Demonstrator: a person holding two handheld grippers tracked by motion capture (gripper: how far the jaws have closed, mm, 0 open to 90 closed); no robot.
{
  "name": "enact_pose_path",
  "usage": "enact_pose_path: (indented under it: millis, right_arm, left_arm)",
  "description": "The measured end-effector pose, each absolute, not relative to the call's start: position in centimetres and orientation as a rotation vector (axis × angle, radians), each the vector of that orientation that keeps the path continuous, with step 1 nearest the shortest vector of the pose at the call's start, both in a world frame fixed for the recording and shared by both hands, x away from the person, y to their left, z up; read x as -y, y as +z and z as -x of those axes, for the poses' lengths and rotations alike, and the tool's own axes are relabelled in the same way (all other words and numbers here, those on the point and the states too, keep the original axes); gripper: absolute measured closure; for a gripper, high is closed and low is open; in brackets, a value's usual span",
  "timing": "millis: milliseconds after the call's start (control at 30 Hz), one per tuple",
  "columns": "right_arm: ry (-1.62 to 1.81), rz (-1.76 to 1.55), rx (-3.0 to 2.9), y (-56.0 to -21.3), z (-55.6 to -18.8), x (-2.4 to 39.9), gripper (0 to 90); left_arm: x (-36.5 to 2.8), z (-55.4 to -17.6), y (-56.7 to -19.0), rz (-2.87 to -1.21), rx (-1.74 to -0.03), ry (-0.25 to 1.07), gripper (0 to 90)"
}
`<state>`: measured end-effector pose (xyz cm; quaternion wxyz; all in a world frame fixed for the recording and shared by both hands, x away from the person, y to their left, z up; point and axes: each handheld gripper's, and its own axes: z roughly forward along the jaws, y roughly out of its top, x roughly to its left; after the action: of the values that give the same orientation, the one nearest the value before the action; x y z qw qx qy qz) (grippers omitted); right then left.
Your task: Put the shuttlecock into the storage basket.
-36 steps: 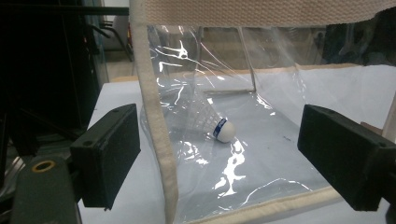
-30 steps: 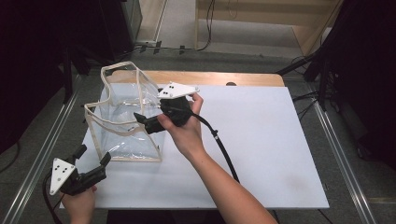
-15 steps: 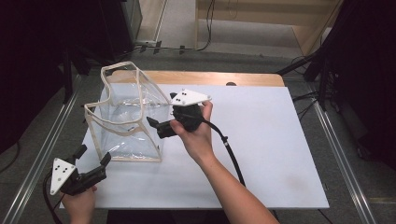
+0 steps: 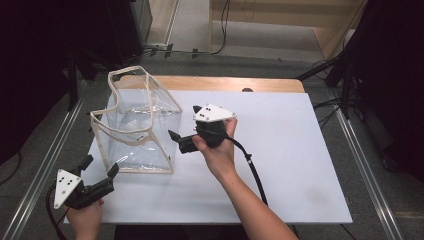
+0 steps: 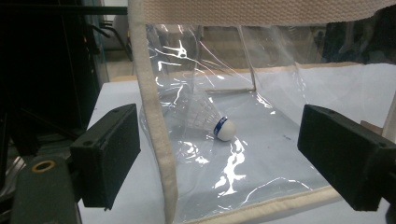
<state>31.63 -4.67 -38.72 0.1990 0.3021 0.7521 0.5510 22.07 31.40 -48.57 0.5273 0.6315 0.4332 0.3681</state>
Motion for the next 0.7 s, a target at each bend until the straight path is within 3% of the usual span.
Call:
enact_pose_path:
  millis: [700]
  right_arm:
    - [1.512, -0.932, -2.057, -42.1, -30.5, 9.2, 0.0]
  left_arm:
    - [-31.3, -22.1, -48.6, -1.512, -1.037, 0.883, 13.7]
